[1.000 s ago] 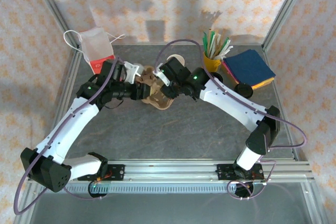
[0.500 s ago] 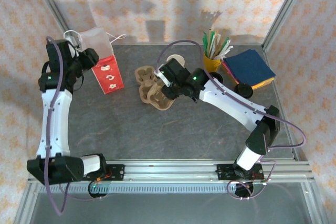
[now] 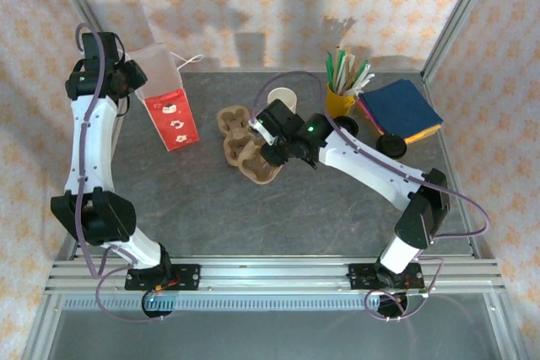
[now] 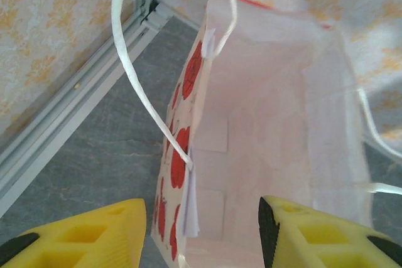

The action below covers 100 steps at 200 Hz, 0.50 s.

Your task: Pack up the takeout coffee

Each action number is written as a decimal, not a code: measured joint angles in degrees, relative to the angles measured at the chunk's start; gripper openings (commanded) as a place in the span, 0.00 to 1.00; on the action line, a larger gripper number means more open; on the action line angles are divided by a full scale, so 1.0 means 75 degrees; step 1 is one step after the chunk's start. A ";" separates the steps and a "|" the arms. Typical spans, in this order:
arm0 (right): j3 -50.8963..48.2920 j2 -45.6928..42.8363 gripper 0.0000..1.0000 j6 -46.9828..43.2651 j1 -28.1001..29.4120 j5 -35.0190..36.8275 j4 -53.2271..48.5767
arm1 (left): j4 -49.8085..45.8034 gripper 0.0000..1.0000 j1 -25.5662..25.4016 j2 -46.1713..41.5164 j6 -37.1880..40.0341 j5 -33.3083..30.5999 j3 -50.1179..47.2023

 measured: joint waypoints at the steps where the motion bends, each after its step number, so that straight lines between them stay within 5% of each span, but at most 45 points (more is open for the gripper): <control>1: -0.0006 0.0000 0.42 0.0003 0.0000 -0.0006 0.0000 | -0.0009 0.52 0.0000 0.0012 0.0006 -0.0009 0.0009; 55: -0.0035 -0.0029 0.42 0.0058 0.0000 -0.0163 0.0003 | -0.0635 0.46 0.0000 0.1087 0.0399 -0.0041 0.0624; 100: -0.0035 -0.0117 0.41 0.0090 0.0000 -0.0289 0.0003 | -0.0828 0.27 0.0000 0.1434 0.0516 -0.0015 0.0720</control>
